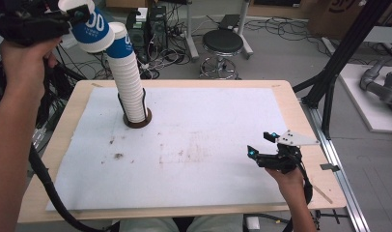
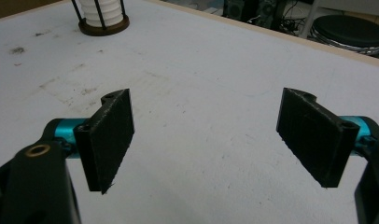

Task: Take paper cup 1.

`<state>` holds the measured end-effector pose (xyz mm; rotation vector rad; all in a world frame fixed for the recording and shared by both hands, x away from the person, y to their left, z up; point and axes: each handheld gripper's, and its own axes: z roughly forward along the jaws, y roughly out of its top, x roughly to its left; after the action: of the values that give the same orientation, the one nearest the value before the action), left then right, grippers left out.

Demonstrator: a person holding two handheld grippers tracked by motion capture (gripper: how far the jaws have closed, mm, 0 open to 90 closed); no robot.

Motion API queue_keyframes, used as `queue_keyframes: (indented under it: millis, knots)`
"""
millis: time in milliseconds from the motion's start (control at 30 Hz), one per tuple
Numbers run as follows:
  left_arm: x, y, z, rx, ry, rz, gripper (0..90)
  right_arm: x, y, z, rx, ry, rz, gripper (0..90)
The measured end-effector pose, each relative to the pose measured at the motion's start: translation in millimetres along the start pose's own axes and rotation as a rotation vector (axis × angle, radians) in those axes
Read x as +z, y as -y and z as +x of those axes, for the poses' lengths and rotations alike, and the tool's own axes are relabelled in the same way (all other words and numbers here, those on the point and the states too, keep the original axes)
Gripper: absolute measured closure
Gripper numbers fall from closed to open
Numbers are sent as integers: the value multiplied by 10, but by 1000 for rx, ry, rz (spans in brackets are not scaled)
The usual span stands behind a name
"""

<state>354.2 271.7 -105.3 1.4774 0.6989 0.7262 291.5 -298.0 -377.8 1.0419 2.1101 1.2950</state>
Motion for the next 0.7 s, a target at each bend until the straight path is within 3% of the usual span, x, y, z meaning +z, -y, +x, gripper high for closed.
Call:
queue_keyframes:
  millis: [100,233,367,700]
  knots:
    - [-68,118,-36,8,32,-3,306,17,-6,12,-6,-3,0,194]
    - [-126,327,-118,-26,110,-10,306,28,-9,20,-12,-4,0,194]
    - [-152,544,-245,-1,180,1,306,53,-6,29,-9,-13,7,194]
    - [-62,1159,-505,3,288,32,305,97,-9,55,-17,-24,6,193]
